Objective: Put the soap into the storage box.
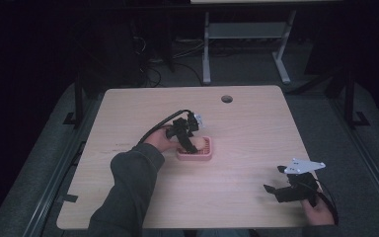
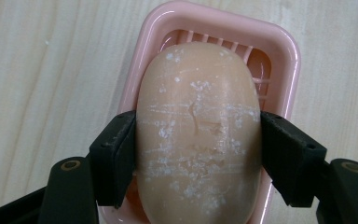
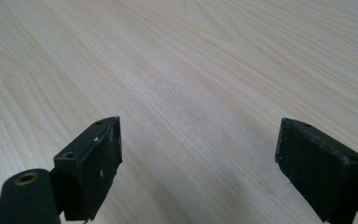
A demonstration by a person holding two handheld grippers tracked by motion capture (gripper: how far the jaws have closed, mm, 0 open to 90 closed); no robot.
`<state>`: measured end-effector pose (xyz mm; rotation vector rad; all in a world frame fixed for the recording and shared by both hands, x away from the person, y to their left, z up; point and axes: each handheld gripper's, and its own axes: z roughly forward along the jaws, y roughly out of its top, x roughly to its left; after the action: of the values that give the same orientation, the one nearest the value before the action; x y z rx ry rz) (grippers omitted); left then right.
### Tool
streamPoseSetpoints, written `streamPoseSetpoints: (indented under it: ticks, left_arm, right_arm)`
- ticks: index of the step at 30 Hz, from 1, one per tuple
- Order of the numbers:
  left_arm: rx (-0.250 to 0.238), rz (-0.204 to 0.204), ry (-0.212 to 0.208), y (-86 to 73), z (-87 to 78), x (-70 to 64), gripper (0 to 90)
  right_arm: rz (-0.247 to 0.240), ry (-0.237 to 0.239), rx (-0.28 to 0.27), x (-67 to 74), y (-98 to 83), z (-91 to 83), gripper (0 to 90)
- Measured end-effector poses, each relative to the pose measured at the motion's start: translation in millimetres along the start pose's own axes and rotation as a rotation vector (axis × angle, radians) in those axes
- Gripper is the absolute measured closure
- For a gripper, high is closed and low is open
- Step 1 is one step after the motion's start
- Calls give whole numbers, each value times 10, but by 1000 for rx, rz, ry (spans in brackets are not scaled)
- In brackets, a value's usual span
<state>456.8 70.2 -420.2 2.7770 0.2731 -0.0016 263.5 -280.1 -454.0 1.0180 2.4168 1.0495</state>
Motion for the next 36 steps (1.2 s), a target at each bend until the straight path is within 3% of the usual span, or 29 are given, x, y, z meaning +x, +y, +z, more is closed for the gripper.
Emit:
streamPoseSetpoints:
  ticks: [6,11,16,22,29,36]
  left_arm:
    - [6,12,12,10,-2,-18,312]
    - [-24,20,18,16,-58,-33,264]
    - [0,20,22,9,-58,-50,251]
    - [-5,26,33,10,-119,-99,248]
    - [-22,18,44,-63,-257,-159,245]
    - [-45,-16,47,-224,-343,-185,242]
  right_arm:
    - [1,2,0,2,-1,2,141]
    - [6,3,0,4,2,6,141]
    - [5,3,0,3,1,5,141]
    - [5,0,0,4,1,2,141]
    - [-2,-1,2,19,14,11,141]
    - [3,-7,2,24,18,15,141]
